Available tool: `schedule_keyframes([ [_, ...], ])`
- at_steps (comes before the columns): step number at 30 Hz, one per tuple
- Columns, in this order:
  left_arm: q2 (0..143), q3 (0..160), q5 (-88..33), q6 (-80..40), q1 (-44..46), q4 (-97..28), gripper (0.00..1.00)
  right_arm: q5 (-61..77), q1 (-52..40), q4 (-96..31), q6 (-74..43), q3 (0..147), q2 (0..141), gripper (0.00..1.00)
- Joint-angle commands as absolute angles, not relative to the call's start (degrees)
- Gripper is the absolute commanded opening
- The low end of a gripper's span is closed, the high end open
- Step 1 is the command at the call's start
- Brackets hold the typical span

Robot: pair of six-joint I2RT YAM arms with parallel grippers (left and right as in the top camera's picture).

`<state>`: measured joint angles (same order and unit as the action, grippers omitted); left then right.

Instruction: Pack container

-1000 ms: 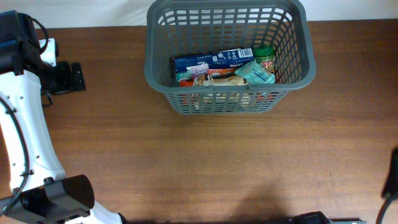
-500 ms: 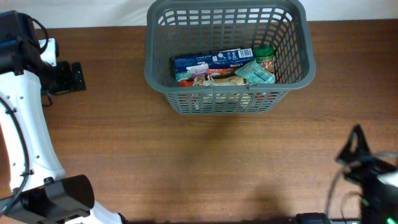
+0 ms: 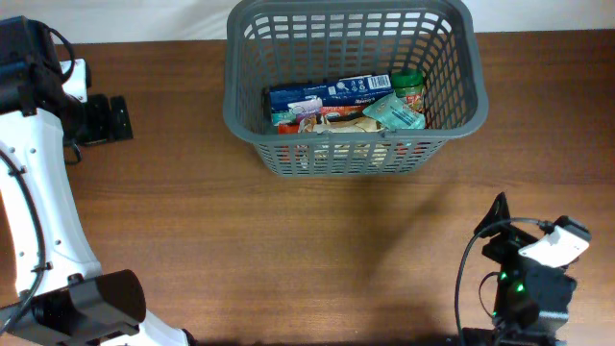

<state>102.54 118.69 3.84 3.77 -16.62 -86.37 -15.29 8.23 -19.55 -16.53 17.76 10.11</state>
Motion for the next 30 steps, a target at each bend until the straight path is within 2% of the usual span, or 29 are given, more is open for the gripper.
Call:
schedule_keyframes([
  [1, 102.0, 118.4, 3.6, 3.4, -16.8, -86.4, 0.99, -15.0, 8.8, -18.6, -17.1, 15.2, 4.6, 0.99],
  [5, 102.0, 118.4, 3.7, 3.4, -16.8, -86.4, 0.99, -14.9, 9.1, -18.5, -17.1, 13.8, 0.1, 0.99],
  [20, 102.0, 118.4, 3.7, 3.4, -16.8, -86.4, 0.99, -15.0, 9.1, -18.4, -17.0, 5.6, 0.2, 0.99],
  [30, 102.0, 118.4, 3.7, 3.4, -16.8, -86.4, 0.99, -15.0, 9.1, -17.7, -17.0, 5.5, 0.2, 0.99],
])
